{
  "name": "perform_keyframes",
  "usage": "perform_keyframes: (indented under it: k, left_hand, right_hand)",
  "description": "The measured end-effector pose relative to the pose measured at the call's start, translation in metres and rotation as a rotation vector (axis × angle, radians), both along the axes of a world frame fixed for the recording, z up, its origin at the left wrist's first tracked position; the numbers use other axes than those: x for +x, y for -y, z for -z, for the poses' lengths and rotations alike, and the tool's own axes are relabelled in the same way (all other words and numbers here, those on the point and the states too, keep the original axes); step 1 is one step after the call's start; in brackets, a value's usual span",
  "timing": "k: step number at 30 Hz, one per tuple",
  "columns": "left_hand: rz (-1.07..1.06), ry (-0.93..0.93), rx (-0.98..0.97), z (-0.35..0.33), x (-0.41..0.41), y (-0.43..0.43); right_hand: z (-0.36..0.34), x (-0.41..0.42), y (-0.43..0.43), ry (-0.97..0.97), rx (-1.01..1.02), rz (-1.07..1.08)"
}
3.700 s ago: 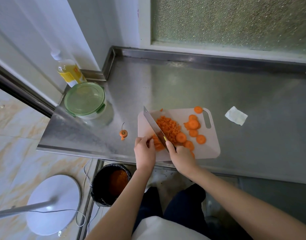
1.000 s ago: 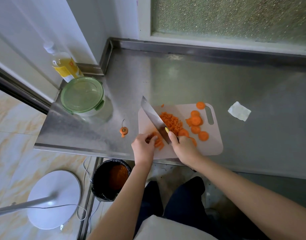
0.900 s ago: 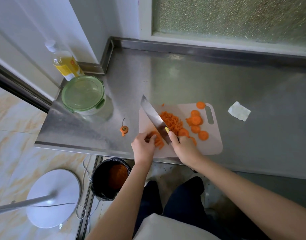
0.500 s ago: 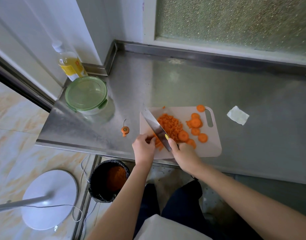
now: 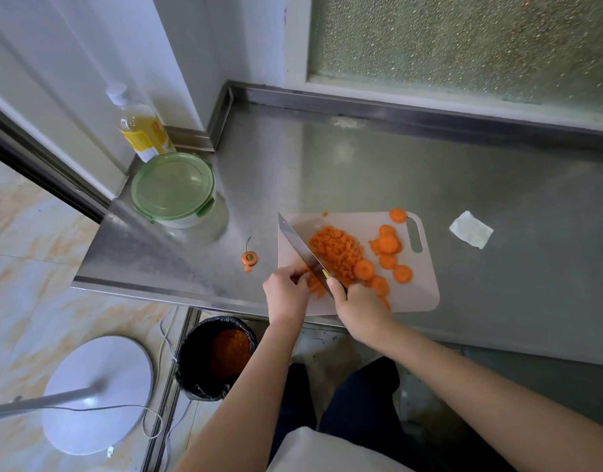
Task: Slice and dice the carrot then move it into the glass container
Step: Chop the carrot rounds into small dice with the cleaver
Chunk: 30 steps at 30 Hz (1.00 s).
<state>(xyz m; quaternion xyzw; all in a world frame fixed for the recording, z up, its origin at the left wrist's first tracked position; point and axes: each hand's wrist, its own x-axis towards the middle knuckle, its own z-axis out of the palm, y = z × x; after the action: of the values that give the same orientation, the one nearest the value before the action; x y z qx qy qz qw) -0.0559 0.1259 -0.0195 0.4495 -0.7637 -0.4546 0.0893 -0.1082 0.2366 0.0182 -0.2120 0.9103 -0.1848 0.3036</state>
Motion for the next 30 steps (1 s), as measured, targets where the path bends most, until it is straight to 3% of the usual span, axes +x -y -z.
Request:
perform_keyframes:
  k: [11, 30]
  left_hand:
    - [-0.001, -0.009, 0.007, 0.0, -0.001, 0.001]
    - [-0.026, -0.031, -0.023, 0.007, 0.003, -0.003]
  right_hand:
    - [0.021, 0.005, 0.002, -0.099, -0.074, 0.009]
    - [0.018, -0.022, 0.002, 0.047, -0.099, 0.085]
